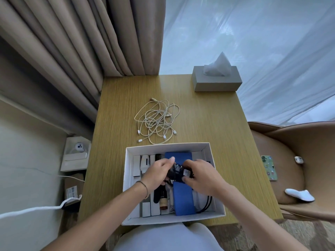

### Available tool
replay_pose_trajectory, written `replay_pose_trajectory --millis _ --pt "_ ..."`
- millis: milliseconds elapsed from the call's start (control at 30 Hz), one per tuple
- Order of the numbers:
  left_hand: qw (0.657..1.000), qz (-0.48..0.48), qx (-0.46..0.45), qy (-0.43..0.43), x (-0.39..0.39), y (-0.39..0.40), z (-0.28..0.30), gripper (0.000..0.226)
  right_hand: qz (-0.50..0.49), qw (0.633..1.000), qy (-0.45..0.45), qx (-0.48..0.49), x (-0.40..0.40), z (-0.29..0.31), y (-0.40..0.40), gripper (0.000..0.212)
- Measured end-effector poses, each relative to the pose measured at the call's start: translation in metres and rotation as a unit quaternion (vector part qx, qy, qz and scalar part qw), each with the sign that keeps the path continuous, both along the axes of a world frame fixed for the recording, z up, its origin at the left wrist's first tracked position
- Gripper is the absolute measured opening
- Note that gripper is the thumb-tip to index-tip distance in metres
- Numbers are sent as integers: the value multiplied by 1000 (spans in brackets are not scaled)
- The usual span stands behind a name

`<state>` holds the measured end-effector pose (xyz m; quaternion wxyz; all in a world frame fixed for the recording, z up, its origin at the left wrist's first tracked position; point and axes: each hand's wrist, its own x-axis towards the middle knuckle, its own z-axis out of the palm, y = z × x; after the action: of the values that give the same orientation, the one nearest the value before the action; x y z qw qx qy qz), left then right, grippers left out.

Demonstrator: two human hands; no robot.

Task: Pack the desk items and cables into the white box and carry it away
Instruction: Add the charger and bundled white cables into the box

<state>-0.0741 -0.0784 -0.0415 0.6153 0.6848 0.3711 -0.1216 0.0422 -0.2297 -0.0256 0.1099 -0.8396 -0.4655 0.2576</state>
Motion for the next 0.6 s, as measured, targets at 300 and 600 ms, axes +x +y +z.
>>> replay_pose_trajectory --millis 300,600 --pt "994 -55 92 -10 -5 4 -29 33 13 997 15 -75 24 -12 24 32" --pt "963 -109 240 55 0 10 -26 33 14 997 -74 -25 15 -18 21 36"
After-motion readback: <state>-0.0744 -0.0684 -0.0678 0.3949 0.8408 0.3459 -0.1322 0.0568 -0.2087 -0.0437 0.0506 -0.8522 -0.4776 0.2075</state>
